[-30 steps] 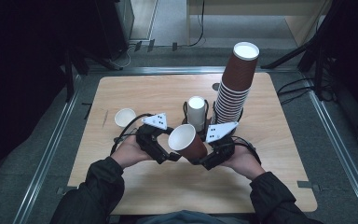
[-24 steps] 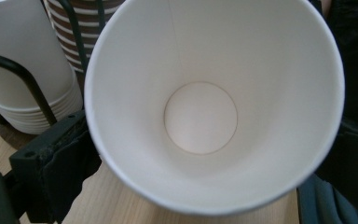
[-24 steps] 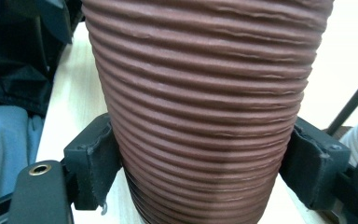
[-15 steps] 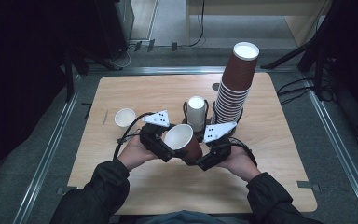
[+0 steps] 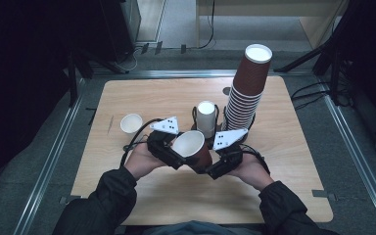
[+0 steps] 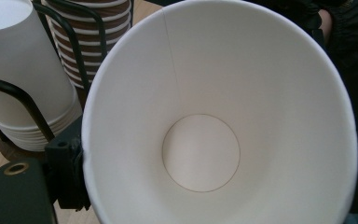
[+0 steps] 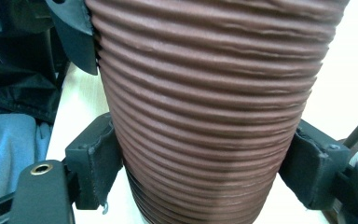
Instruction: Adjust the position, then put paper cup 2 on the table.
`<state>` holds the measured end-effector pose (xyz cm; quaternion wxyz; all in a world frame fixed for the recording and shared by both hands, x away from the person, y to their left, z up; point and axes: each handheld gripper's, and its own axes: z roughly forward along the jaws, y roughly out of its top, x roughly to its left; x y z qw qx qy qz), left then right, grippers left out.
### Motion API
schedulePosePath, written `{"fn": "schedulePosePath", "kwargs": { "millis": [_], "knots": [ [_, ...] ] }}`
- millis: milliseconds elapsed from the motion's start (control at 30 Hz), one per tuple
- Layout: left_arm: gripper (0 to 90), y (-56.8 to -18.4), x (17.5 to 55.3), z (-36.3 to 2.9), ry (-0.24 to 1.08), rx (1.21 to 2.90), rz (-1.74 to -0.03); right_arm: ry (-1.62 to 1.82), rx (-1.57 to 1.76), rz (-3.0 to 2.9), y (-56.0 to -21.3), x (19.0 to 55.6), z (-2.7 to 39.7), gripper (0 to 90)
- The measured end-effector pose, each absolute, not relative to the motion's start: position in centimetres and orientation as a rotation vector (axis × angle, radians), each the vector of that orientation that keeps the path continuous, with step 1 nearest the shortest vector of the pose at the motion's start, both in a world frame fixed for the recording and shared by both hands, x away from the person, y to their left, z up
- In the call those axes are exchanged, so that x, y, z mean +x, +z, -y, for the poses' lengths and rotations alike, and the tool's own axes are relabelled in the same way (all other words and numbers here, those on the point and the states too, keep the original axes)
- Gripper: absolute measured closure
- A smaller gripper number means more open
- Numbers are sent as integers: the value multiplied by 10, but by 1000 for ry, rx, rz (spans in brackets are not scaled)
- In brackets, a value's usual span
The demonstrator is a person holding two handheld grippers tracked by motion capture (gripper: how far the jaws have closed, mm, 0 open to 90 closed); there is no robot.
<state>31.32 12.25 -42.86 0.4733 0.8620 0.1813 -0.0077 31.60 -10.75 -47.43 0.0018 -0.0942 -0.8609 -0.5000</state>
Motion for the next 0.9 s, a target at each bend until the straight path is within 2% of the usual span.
{"fn": "schedulePosePath", "kwargs": {
  "millis": [167, 333, 900],
  "knots": [
    [116, -429, 314, -123, -27, 2109, -446, -1560, -297, 2695, -475, 317, 108, 204],
    [116, -429, 315, -125, -2, 2126, -464, -1506, -306, 2723, -475, 315, 106, 135],
    [113, -431, 322, -142, 27, 2185, -529, -1339, -467, 2832, -480, 311, 125, 152]
  ]
}}
